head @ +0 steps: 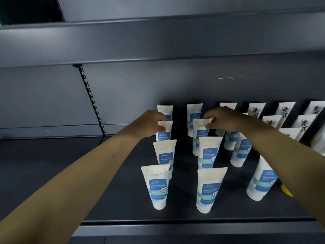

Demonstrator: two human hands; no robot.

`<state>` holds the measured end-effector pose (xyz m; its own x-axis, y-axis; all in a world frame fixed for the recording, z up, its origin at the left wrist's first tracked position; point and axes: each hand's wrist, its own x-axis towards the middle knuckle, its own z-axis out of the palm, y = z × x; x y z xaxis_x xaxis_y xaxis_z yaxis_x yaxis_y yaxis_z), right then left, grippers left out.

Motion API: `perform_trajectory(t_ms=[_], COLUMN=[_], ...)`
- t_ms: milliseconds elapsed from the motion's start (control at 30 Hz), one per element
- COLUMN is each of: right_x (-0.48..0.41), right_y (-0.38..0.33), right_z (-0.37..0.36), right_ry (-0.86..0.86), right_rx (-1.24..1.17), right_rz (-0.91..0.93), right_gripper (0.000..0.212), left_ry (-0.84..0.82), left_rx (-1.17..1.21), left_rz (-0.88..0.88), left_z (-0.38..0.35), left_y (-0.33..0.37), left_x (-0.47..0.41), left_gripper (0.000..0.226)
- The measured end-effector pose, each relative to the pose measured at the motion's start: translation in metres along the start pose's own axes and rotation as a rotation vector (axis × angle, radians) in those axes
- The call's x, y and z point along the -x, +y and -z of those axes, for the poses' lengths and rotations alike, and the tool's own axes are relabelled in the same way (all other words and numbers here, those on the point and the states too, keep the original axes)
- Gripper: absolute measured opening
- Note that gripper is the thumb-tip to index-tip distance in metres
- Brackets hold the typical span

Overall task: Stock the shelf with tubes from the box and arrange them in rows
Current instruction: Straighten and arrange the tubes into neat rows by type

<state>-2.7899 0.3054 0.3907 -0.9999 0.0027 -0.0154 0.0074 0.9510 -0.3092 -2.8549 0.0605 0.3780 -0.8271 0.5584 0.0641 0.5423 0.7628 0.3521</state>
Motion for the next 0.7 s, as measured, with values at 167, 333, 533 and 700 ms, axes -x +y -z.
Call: perform_trajectory(t_ms=[167, 333, 533, 700], right_x=[-0.007, -0.008, -0.007, -0.005], right_y=[0.002, 0.003, 0.008, 0.011], right_z=[-0.004, -0.005, -0.007, -0.008], right_ry=[0.044, 0.057, 0.083, 0.067], right_rx=[-0.073, -0.124, -0.13, -0.159], right_rz=[-0.001, -0.002, 0.006, 0.003], right_gripper=[0.028, 0.025, 0.024, 0.031], left_ry=[0.021, 0.037, 0.04, 0.041], left_rx=[0.036, 0.074, 0.074, 0.055], left_rz=[0.003, 0.003, -0.002, -0.018], left_z=[-0.003, -0.003, -0.004, -0.004], left_y=[-0.001, 0.002, 0.01, 0.013], left_x=[-0.006, -0.004, -0.001, 0.001], left_gripper=[0.032, 0.035, 0.036, 0.037])
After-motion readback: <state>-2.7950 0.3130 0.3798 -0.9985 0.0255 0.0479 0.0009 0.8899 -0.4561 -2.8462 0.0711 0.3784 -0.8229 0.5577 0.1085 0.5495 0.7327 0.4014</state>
